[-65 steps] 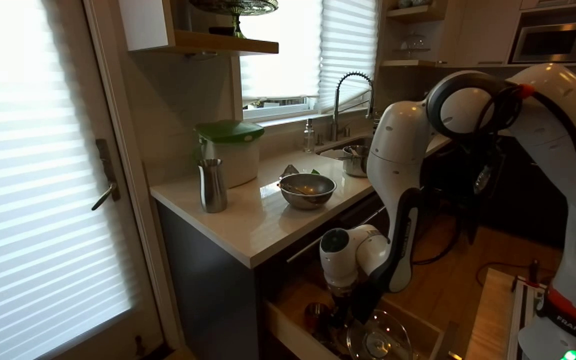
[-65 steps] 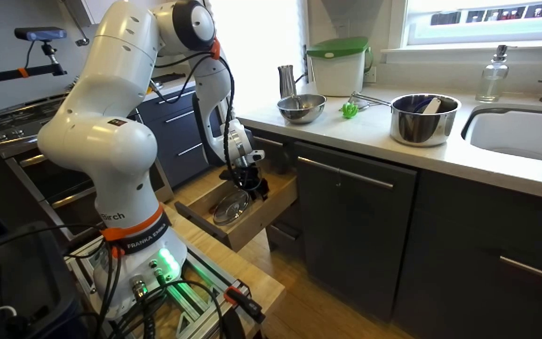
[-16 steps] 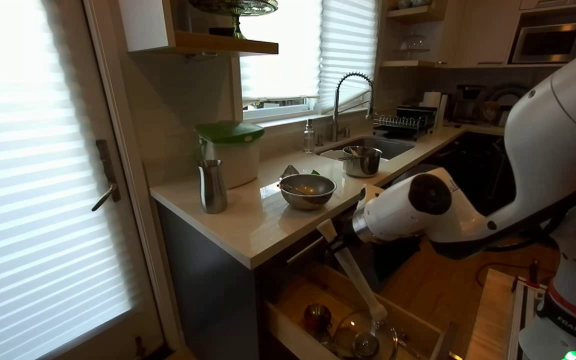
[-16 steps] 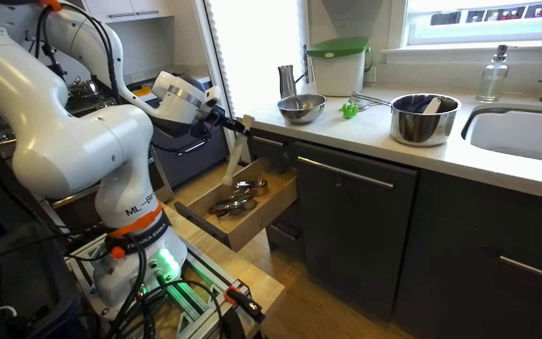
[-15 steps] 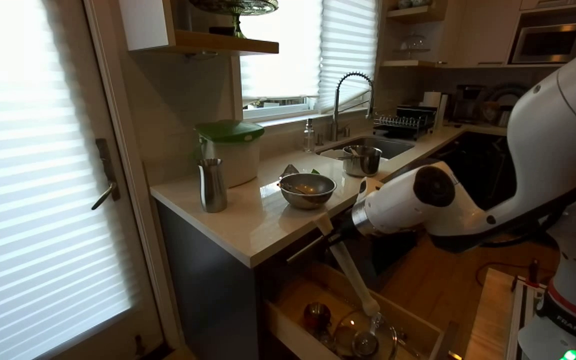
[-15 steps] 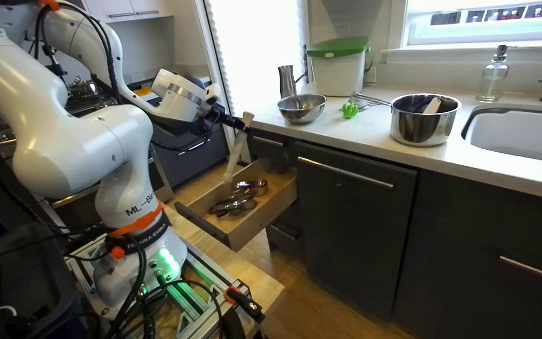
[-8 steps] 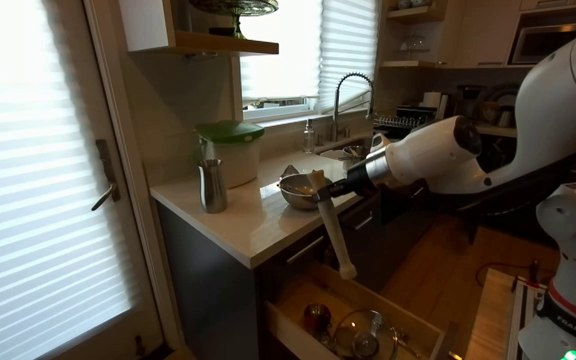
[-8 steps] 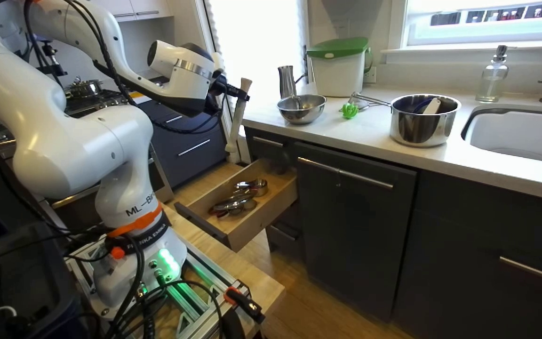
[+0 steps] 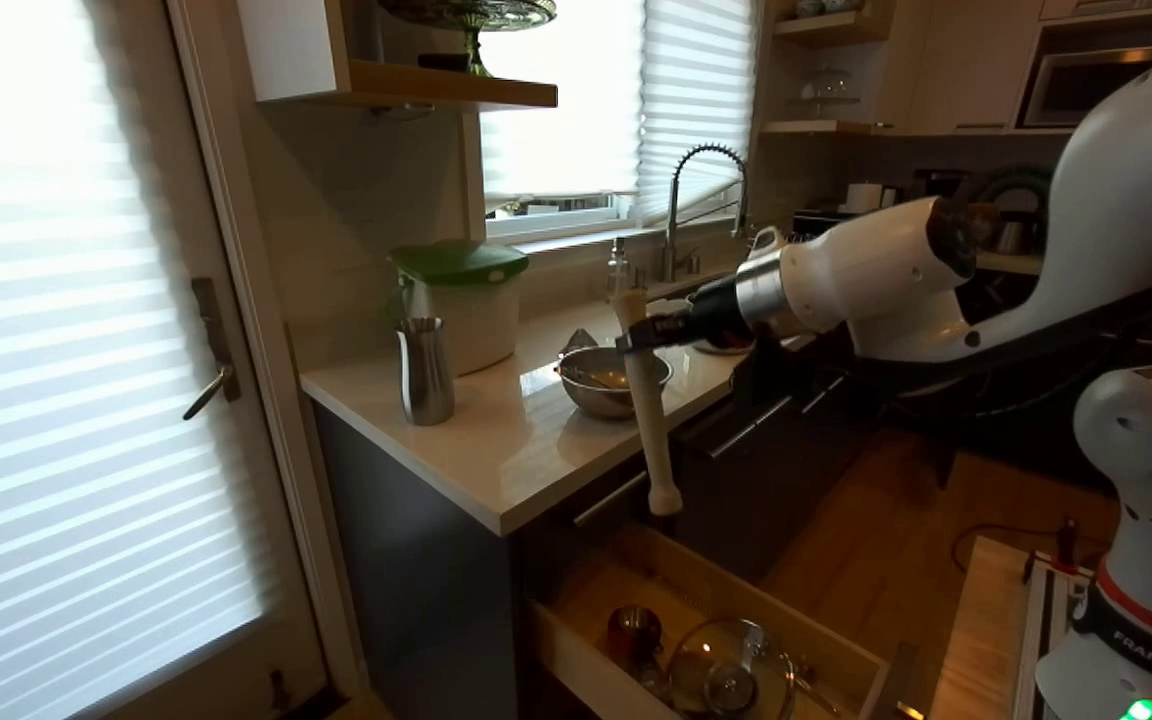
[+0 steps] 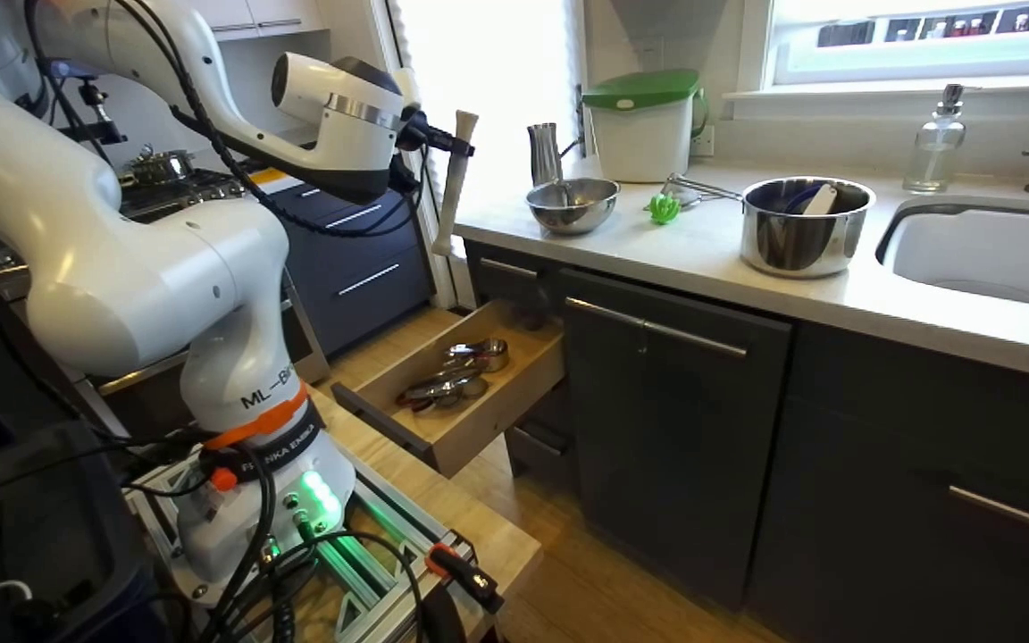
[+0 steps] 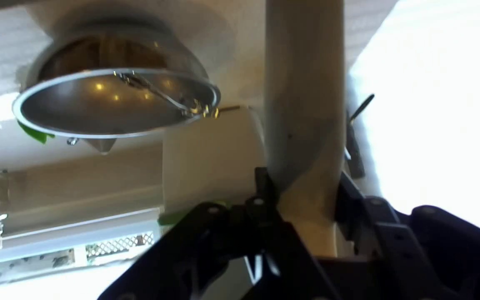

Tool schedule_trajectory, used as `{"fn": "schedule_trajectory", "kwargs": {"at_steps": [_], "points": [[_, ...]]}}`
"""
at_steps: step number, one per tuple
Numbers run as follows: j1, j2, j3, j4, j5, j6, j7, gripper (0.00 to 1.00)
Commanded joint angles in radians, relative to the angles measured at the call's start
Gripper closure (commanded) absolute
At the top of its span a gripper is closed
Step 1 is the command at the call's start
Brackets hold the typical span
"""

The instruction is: Remove the roller from the top drawer

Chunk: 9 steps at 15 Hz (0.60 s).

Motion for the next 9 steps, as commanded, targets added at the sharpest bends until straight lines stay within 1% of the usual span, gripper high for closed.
{"fn": "schedule_trajectory", "kwargs": {"at_steps": [1, 2, 3, 4, 5, 6, 9], "points": [[0.073, 0.084, -0.123, 0.002, 0.117, 0.015, 0.015, 0.87], [0.142, 0.038, -0.143, -0.021, 0.294, -0.02, -0.153, 0.87], [0.133, 0.091, -0.131, -0.008, 0.353, -0.036, -0.159, 0.87], [0.113, 0.129, -0.102, -0.001, 0.438, -0.023, -0.197, 0.87], [0.177, -0.021, -0.123, -0.017, 0.473, -0.041, -0.335, 0.62], [0.177, 0.0, -0.114, -0.013, 0.529, -0.037, -0.365, 0.62], [0.173, 0.043, -0.097, -0.013, 0.566, -0.036, -0.37, 0.62]]}}
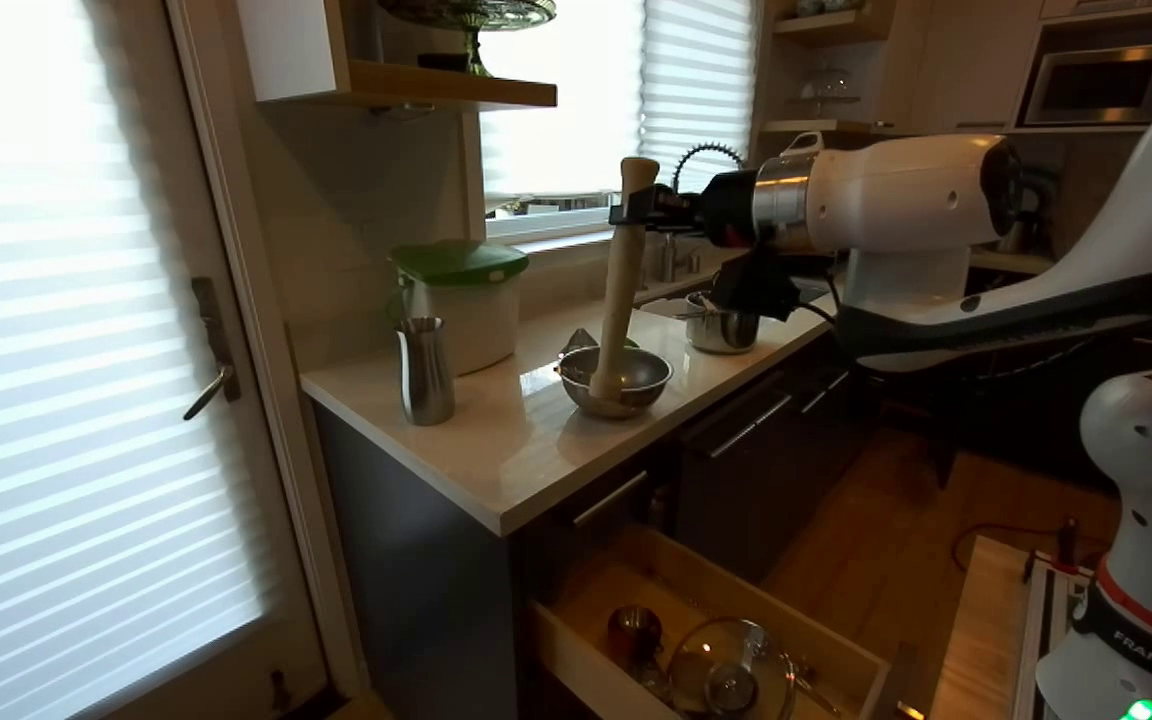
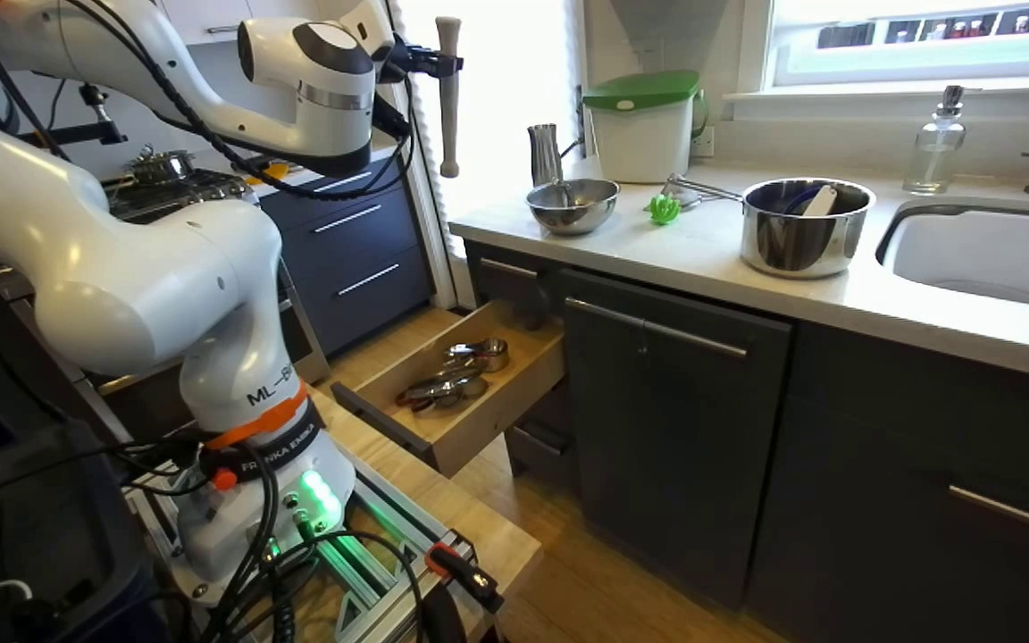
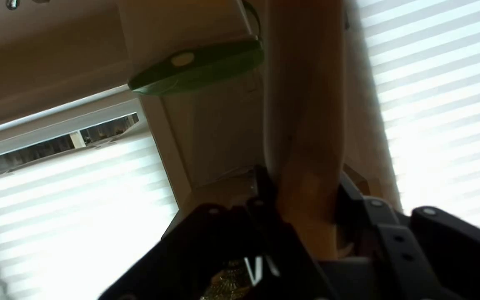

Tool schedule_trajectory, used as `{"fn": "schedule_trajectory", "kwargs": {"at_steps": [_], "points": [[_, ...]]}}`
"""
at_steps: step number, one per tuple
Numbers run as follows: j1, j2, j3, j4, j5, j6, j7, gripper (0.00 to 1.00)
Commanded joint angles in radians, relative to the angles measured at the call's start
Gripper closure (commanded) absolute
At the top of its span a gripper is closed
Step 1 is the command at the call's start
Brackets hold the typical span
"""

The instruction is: Remove the roller from the top drawer

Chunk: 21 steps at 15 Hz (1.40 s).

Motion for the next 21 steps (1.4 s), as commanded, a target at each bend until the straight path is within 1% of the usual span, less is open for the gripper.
{"fn": "schedule_trajectory", "kwargs": {"at_steps": [1, 2, 3, 5, 7, 8, 9, 10, 11, 12, 13, 14, 15, 17, 19, 21], "points": [[0.031, -0.022, 0.038, -0.007, 0.2, -0.04, -0.148, 0.87], [-0.025, 0.032, 0.059, 0.015, 0.251, -0.058, -0.089, 0.87], [-0.054, 0.052, 0.081, 0.025, 0.338, -0.076, -0.115, 0.87], [-0.131, 0.053, 0.134, 0.055, 0.505, -0.101, -0.197, 0.87], [-0.246, 0.063, 0.213, 0.102, 0.665, -0.136, -0.285, 0.87], [-0.318, 0.073, 0.252, 0.128, 0.721, -0.145, -0.326, 0.87], [-0.367, 0.09, 0.28, 0.147, 0.775, -0.17, -0.36, 0.87], [-0.444, 0.096, 0.317, 0.18, 0.818, -0.183, -0.395, 0.87], [-0.493, 0.116, 0.344, 0.198, 0.863, -0.21, -0.42, 0.87], [-0.5, 0.078, 0.351, 0.216, 0.885, -0.226, -0.443, 0.87], [-0.449, 0.05, 0.338, 0.178, 0.89, -0.177, -0.475, 0.87], [-0.484, 0.05, 0.356, 0.193, 0.908, -0.179, -0.489, 0.62], [-0.491, 0.048, 0.361, 0.196, 0.915, -0.178, -0.5, 0.87], [-0.485, 0.045, 0.378, 0.198, 0.919, -0.204, -0.545, 0.87], [-0.488, -0.01, 0.404, 0.206, 0.902, -0.214, -0.595, 0.87], [-0.499, -0.067, 0.44, 0.22, 0.909, -0.22, -0.608, 0.87]]}}
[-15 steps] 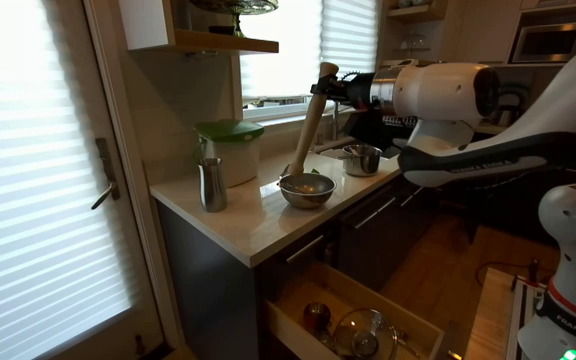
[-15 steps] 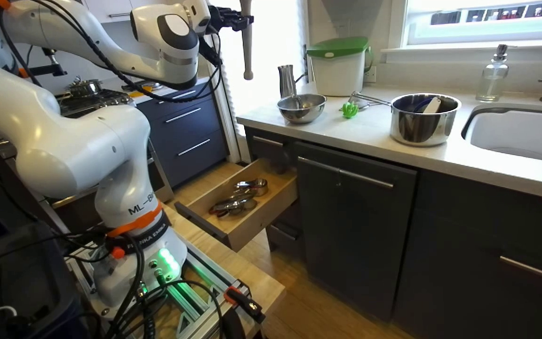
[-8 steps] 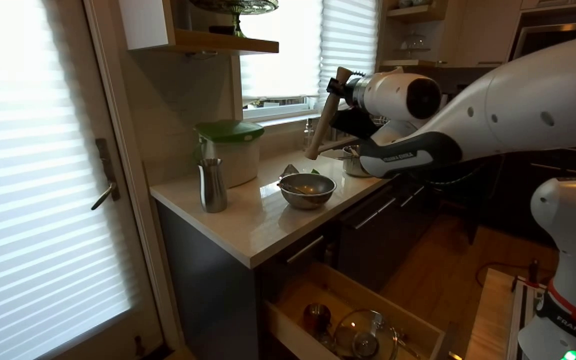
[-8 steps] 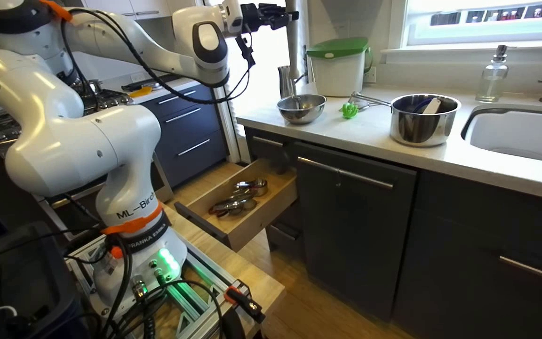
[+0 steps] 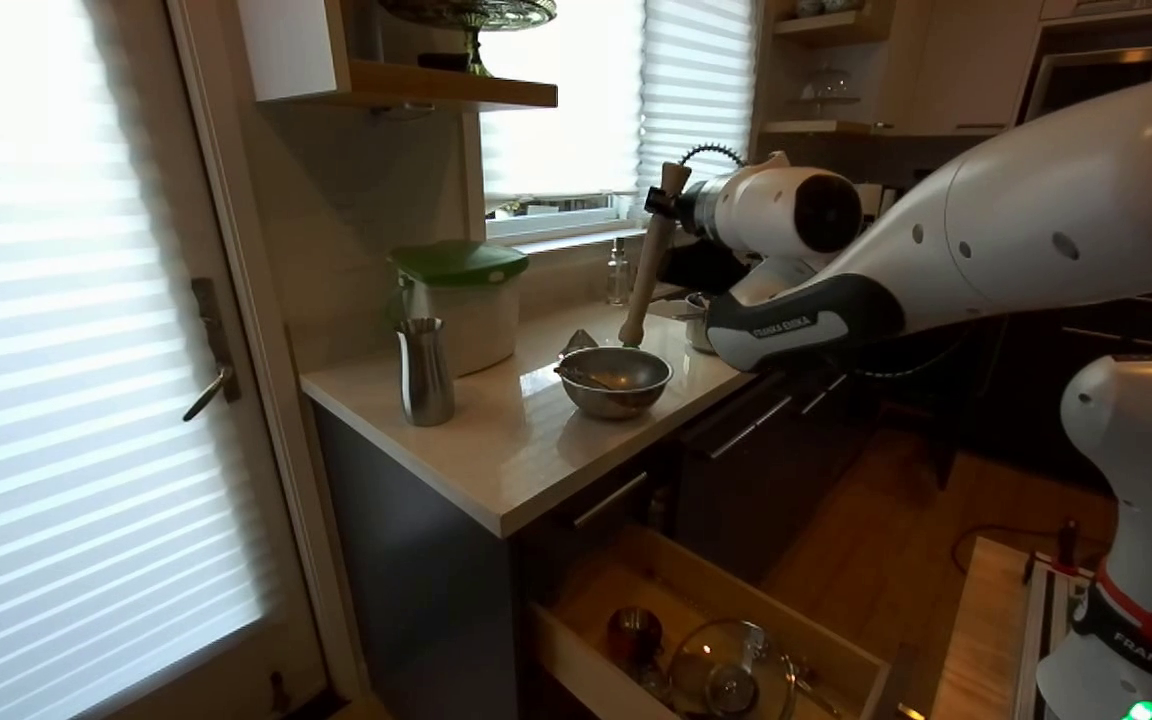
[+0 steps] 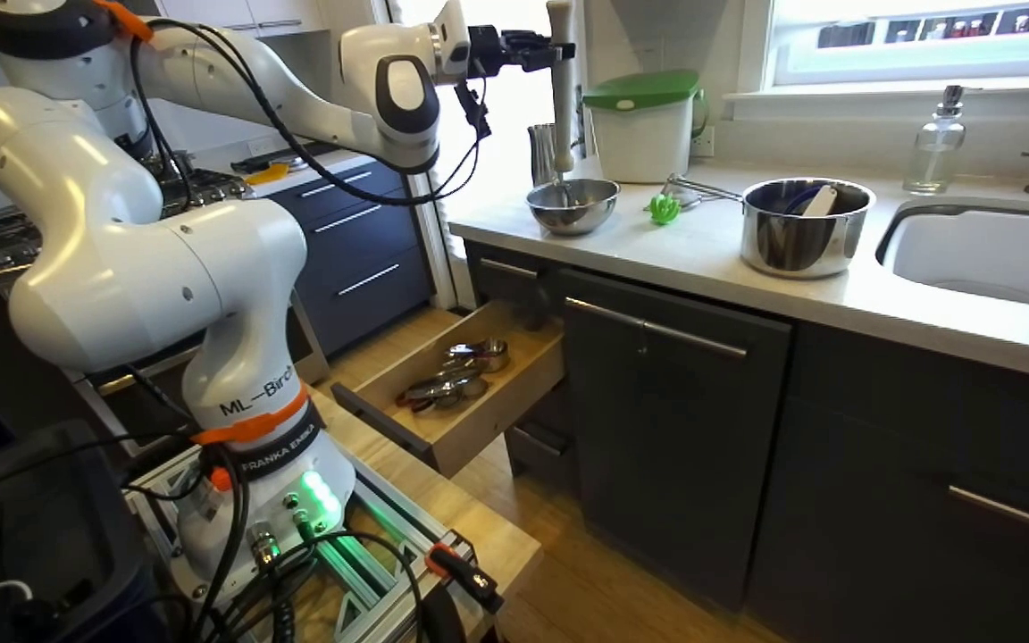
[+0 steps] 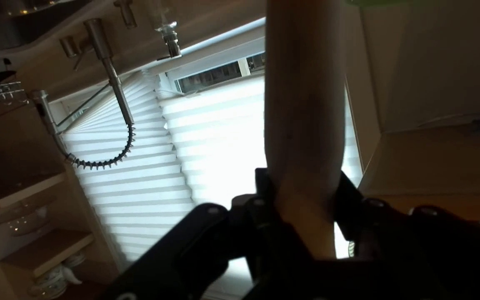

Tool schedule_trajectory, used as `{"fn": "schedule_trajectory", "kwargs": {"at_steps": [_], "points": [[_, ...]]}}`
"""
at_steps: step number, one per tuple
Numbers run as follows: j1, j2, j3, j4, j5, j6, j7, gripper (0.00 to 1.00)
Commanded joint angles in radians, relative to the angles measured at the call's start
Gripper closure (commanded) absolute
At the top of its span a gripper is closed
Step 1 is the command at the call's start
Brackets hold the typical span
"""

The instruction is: Remove the roller from the top drawer

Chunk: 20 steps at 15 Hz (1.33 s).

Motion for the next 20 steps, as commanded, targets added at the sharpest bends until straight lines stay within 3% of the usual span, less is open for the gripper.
{"fn": "schedule_trajectory", "kwargs": {"at_steps": [1, 6, 10, 13, 16, 17, 18, 19, 20], "points": [[-0.018, -0.158, 0.064, 0.04, 0.038, -0.007, -0.063, 0.87], [-0.126, -0.361, 0.131, 0.105, 0.022, -0.069, -0.093, 0.87], [-0.243, -0.49, 0.186, 0.203, 0.017, -0.214, -0.137, 0.87], [-0.332, -0.587, 0.268, 0.288, 0.012, -0.312, -0.161, 0.87], [-0.409, -0.597, 0.326, 0.349, -0.003, -0.404, -0.189, 0.87], [-0.406, -0.536, 0.302, 0.344, -0.009, -0.412, -0.192, 0.87], [-0.382, -0.545, 0.299, 0.321, 0.016, -0.377, -0.177, 0.62], [-0.393, -0.542, 0.3, 0.33, 0.013, -0.389, -0.187, 0.62], [-0.398, -0.54, 0.3, 0.333, 0.012, -0.391, -0.193, 0.87]]}}
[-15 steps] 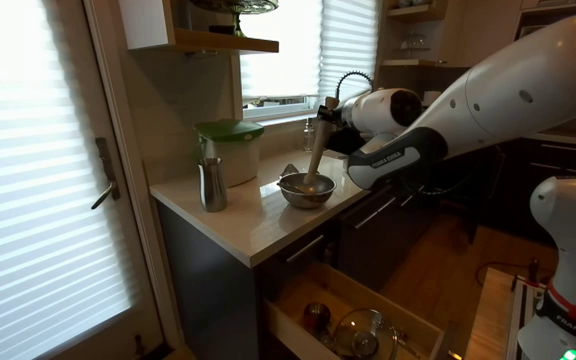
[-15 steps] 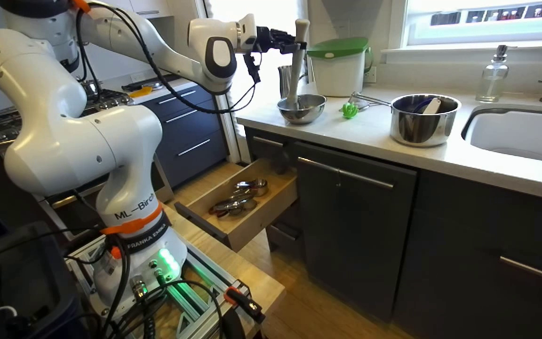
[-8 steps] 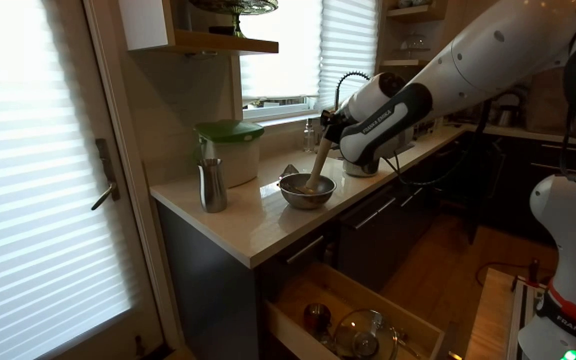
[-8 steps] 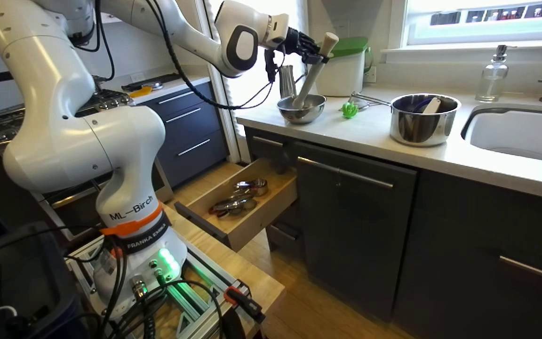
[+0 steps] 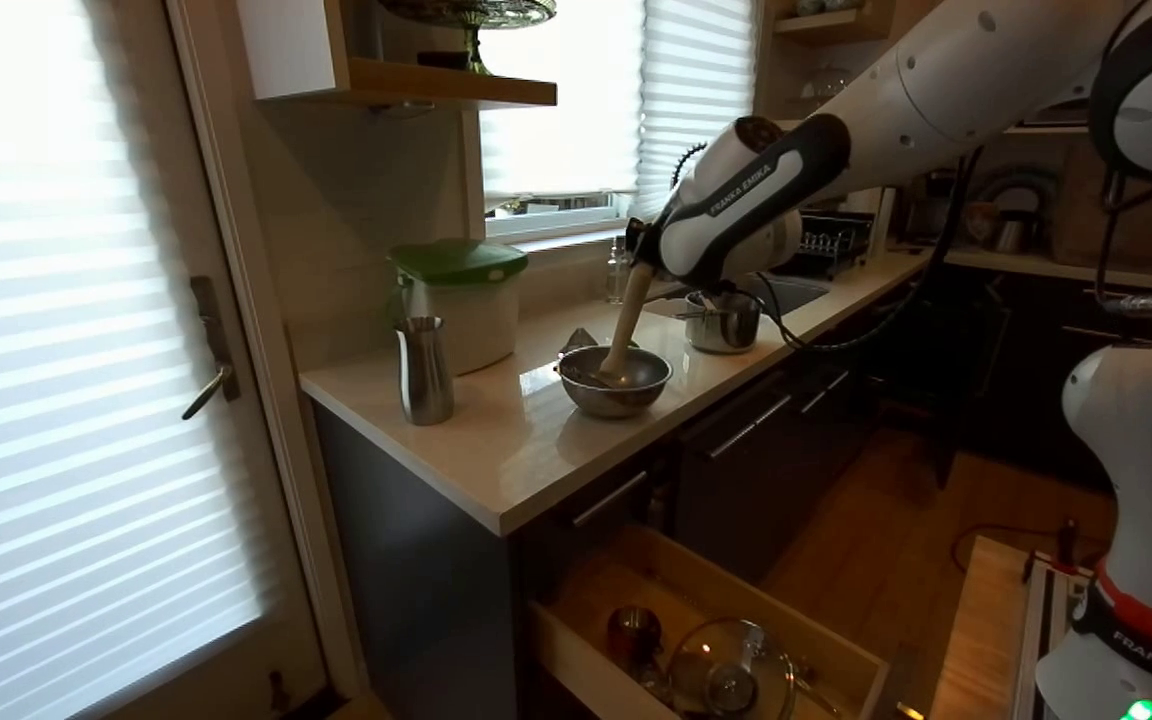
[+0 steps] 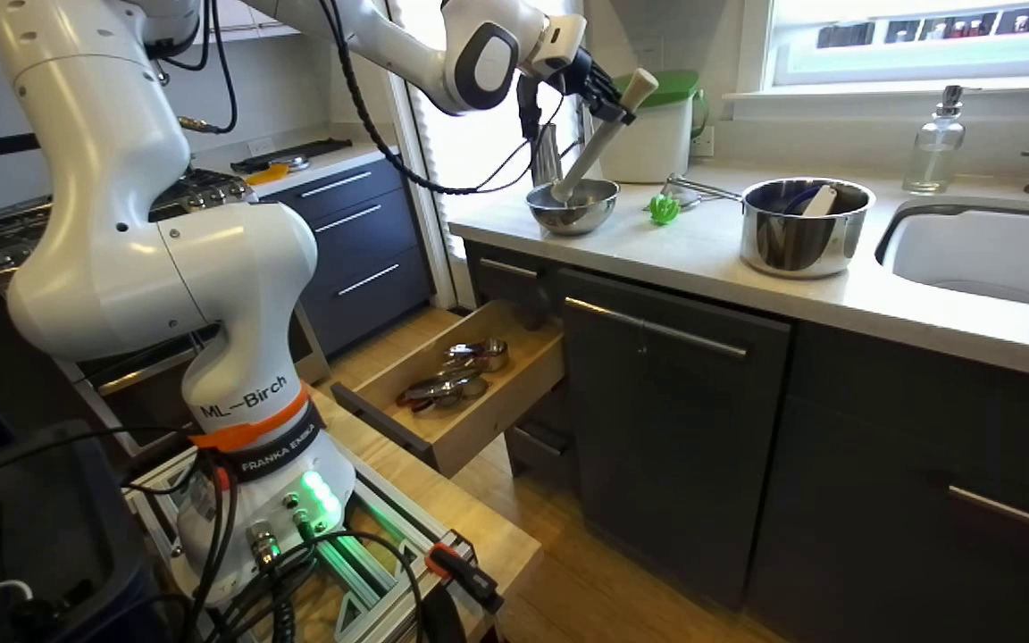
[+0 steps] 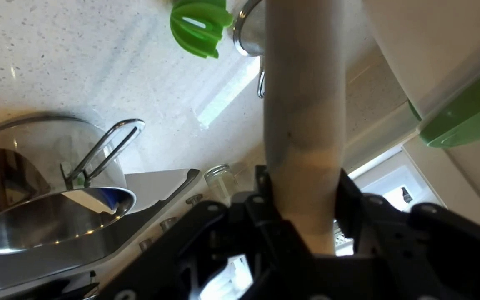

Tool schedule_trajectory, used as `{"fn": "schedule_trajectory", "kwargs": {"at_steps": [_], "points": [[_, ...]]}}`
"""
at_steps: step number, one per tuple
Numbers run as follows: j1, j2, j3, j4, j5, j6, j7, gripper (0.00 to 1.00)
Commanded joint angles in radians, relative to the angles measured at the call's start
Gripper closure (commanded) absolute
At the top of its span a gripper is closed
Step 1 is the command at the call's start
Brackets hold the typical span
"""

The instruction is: Remove the roller from the top drawer

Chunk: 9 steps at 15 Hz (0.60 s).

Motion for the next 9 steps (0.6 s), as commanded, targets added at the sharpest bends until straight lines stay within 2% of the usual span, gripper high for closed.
{"fn": "schedule_trajectory", "kwargs": {"at_steps": [1, 5, 9], "points": [[-0.007, -0.014, 0.023, 0.002, 0.011, -0.013, -0.003, 0.87], [-0.088, -0.078, 0.143, 0.028, -0.007, -0.022, -0.026, 0.87], [-0.245, -0.071, 0.277, 0.09, -0.03, -0.049, -0.029, 0.87]]}}
